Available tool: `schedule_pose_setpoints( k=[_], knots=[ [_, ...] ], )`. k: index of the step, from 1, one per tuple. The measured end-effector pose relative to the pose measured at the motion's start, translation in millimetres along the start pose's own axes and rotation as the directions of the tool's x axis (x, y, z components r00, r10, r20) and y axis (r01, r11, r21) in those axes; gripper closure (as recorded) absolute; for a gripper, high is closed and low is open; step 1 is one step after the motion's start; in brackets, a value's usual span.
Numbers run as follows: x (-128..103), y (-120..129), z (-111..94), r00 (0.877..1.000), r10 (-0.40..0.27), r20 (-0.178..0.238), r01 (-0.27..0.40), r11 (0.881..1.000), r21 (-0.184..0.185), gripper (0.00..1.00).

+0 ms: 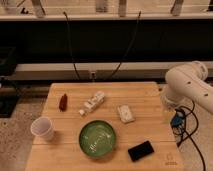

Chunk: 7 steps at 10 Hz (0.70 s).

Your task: Pick up the ceramic bowl

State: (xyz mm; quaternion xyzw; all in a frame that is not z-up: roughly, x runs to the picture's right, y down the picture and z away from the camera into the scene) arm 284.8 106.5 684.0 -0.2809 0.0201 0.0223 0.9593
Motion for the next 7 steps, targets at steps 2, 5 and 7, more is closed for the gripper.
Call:
schedule_pose_setpoints(
  k=[2,5,7],
  knots=[
    [0,0,0,1.0,0.0,0.0,0.0,1.0,0.0,0.2],
    [-1,1,1,1.0,-0.008,-0.011,0.008,1.0,0.001,0.2],
    [-22,3,3,0.998,-0.053,-0.046,0.053,0.999,0.003,0.2]
  ],
)
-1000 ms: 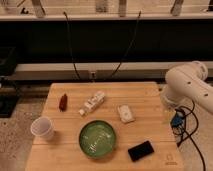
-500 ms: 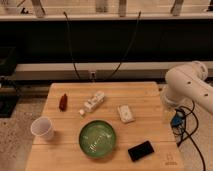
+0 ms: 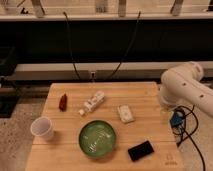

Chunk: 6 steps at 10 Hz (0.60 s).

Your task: Pick up the ceramic bowl

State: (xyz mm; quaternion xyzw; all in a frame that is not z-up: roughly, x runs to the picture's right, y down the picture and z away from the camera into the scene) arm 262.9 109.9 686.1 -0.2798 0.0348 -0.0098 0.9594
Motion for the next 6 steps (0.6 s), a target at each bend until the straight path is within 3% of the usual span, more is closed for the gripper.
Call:
schedule_pose_setpoints(
  k=[2,6],
  knots=[
    [-22,0,1,0.999,-0.044,-0.031,0.044,0.999,0.004,0.2],
    [-36,4,5,0.985,-0.135,-0.104,0.137,0.991,0.009,0.2]
  ],
)
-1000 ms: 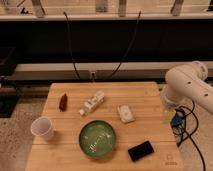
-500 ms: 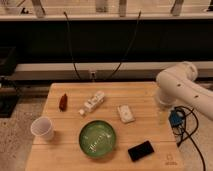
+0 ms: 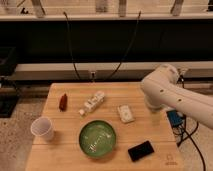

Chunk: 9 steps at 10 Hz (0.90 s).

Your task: Pick up the ceramic bowl

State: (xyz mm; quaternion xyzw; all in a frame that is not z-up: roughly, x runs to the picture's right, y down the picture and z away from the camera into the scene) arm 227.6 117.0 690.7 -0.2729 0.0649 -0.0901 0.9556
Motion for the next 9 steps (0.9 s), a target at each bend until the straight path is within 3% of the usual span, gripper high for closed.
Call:
schedule_pose_setpoints(
  k=[4,9],
  knots=[
    [-17,3,2,0.993,-0.092,-0.07,0.093,0.996,0.009,0.2],
    [-42,9,7,0.951,-0.276,-0.14,0.282,0.959,0.024,0.2]
  ],
)
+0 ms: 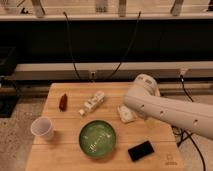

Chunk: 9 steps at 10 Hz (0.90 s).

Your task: Pick up the ceramic bowl

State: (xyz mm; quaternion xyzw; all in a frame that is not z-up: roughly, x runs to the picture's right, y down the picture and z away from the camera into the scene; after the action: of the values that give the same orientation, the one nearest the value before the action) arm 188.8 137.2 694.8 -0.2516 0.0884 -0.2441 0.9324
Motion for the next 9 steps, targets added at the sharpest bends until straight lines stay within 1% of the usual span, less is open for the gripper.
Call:
schedule_pose_setpoints(
  k=[1,2,3,5,6,9],
  knots=[
    [-5,0,2,1.0,-0.024,-0.004,0.024,1.0,0.006,0.2],
    [-16,2,7,0.998,-0.059,-0.009,0.059,0.998,0.011,0.2],
    [-28,0,13,0.996,-0.091,-0.007,0.091,0.995,0.025,0.2],
    [-34,10,19,0.991,-0.137,-0.001,0.137,0.99,0.027,0.2],
    [-42,13,21,0.986,-0.167,0.005,0.167,0.985,0.039,0.2],
    [-59,21,29,0.976,-0.219,0.019,0.218,0.975,0.051,0.2]
  ],
)
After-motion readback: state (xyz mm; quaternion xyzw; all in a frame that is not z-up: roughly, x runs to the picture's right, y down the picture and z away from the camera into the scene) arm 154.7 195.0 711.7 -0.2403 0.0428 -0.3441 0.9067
